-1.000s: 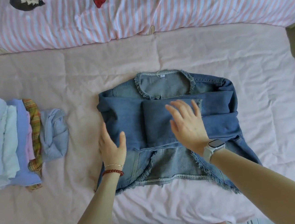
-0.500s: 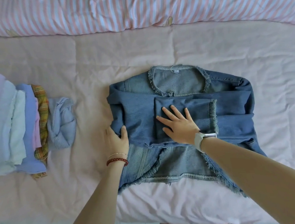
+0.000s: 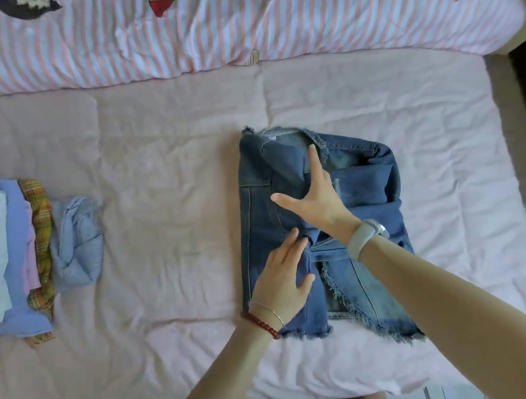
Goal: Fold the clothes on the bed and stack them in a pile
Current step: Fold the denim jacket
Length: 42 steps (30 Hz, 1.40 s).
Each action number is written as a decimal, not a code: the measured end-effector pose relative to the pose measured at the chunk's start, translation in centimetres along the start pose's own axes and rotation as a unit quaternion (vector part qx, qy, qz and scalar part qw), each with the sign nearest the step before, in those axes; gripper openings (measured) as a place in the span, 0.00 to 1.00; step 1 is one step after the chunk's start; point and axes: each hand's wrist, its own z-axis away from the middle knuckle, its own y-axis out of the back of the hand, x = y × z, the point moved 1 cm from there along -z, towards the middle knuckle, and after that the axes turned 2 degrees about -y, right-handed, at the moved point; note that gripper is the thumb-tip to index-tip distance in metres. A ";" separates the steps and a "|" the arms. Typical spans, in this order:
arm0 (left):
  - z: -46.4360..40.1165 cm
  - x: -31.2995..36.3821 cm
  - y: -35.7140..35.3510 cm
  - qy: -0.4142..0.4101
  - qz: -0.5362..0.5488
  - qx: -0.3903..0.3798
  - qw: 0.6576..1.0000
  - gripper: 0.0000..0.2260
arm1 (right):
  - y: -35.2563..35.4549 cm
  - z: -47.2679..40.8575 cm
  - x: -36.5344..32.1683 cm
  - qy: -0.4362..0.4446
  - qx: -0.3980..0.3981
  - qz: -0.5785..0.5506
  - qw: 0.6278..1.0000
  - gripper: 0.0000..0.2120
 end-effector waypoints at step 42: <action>-4.3 3.2 -1.5 0.167 -0.062 0.278 0.944 0.17 | 4.1 -6.9 -3.1 -0.052 -0.078 -0.050 0.994 0.07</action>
